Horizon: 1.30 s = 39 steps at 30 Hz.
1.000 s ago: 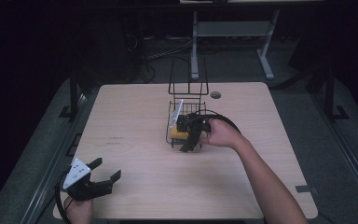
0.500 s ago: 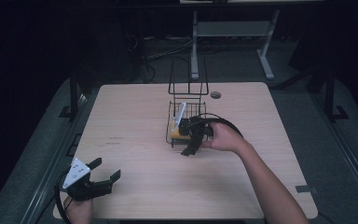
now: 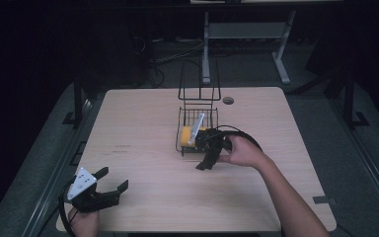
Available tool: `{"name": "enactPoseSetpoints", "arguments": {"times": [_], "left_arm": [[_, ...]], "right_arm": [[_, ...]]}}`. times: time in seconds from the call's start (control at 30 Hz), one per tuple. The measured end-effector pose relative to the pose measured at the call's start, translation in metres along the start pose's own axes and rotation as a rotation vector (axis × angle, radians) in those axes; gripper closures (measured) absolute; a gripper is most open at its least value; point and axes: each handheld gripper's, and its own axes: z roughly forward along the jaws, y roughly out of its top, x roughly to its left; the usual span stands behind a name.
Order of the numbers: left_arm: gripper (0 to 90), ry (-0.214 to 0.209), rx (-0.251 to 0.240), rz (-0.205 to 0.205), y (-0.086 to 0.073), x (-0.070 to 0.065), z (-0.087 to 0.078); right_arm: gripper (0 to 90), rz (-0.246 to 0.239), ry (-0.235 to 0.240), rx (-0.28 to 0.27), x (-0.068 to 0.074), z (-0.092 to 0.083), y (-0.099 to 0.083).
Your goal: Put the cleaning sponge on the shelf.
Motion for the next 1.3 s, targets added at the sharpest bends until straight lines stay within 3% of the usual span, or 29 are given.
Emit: {"name": "enactPoseSetpoints", "arguments": {"times": [0.6,1.3], "left_arm": [[12.8,-0.006,0.0,0.012,0.001,-0.002,0.001],[12.8,-0.005,0.006,0.018,0.0,-0.004,0.001]], "right_arm": [[16.5,0.026,0.005,-0.009,0.011,0.002,-0.019],[16.5,0.092,-0.012,-0.025,0.021,-0.006,-0.063]]}}
